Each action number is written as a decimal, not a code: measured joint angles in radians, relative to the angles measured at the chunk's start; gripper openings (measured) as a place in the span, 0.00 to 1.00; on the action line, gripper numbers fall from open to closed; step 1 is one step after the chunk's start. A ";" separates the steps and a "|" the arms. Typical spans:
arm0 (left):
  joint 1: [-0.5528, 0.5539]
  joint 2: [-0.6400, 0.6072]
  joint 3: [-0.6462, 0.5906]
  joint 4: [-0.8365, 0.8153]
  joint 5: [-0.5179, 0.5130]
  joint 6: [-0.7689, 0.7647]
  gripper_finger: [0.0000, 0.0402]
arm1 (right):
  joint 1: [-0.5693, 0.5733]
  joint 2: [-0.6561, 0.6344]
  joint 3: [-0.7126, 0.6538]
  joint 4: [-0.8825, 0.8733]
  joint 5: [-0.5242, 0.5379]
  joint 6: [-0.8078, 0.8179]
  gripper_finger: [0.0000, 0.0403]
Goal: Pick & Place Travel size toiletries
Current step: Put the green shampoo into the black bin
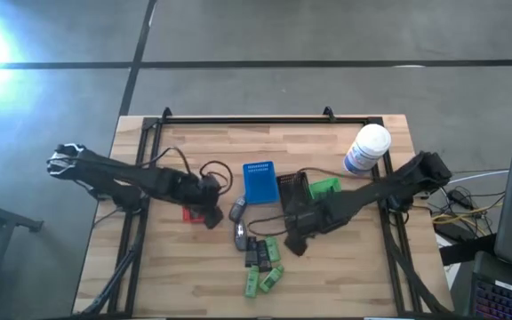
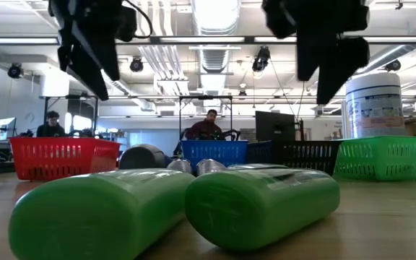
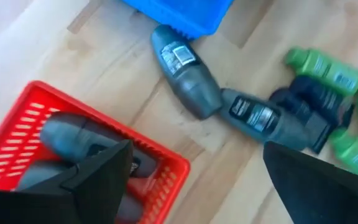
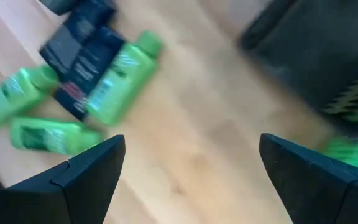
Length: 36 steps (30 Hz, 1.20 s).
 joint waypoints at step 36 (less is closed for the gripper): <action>-0.245 -0.330 -0.072 -0.109 -0.116 0.023 0.90 | -0.013 0.373 0.545 -0.380 0.107 0.340 0.23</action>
